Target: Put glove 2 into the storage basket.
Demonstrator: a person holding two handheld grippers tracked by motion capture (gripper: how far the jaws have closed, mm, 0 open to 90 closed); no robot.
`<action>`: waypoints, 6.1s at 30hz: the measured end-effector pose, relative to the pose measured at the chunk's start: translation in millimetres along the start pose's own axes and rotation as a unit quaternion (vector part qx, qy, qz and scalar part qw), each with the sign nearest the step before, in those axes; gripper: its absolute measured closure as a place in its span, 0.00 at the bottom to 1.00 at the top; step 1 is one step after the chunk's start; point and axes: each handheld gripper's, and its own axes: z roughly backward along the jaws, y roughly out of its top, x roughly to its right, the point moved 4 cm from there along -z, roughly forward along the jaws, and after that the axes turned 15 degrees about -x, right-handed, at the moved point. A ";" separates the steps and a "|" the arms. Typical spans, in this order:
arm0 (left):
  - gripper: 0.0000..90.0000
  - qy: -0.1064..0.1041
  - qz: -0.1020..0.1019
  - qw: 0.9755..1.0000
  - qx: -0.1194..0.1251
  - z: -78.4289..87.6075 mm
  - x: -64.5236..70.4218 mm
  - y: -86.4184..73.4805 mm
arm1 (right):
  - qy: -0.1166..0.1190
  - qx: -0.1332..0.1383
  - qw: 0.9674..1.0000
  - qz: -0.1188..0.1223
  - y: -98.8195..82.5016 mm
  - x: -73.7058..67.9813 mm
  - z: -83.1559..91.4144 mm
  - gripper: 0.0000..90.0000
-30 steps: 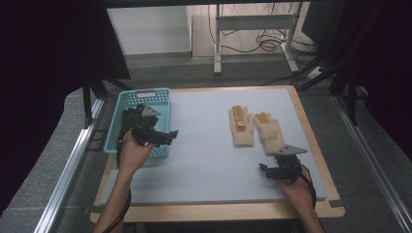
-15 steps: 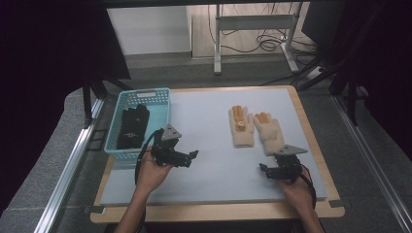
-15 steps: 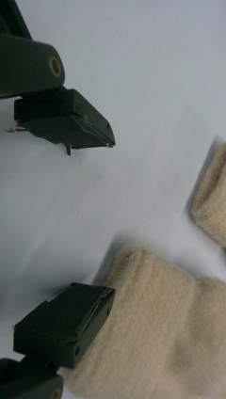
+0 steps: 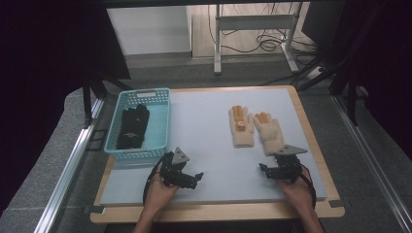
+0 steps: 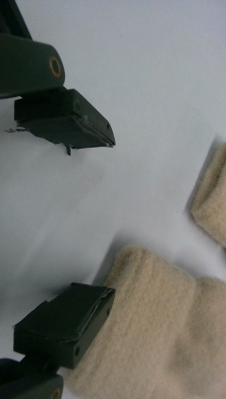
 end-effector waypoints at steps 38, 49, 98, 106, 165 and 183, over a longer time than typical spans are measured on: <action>0.01 0.002 0.013 0.999 -0.041 -16.4 -9.5 -17.9 | -0.013 0.021 0.999 -0.021 31.1 43.3 33.5 0.44; 0.01 0.001 0.014 0.999 -0.040 -16.5 -9.5 -17.9 | -0.037 0.017 0.999 -0.020 72.1 75.5 12.8 0.42; 0.01 0.001 0.013 0.999 -0.040 -16.4 -9.5 -18.1 | 0.047 0.059 0.997 0.003 94.4 11.1 38.9 0.62; 0.01 0.002 0.014 0.999 -0.039 -16.5 -9.6 -17.9 | 0.074 0.060 0.994 0.054 109.1 -42.1 37.4 0.62; 0.01 0.001 0.014 0.999 -0.040 -16.4 -9.4 -18.1 | 0.110 -0.037 0.991 0.069 93.9 -75.8 -51.7 0.91; 0.01 0.001 0.013 0.999 -0.040 -16.4 -9.6 -18.1 | 0.084 0.019 0.996 0.029 91.3 -43.3 -12.1 0.78</action>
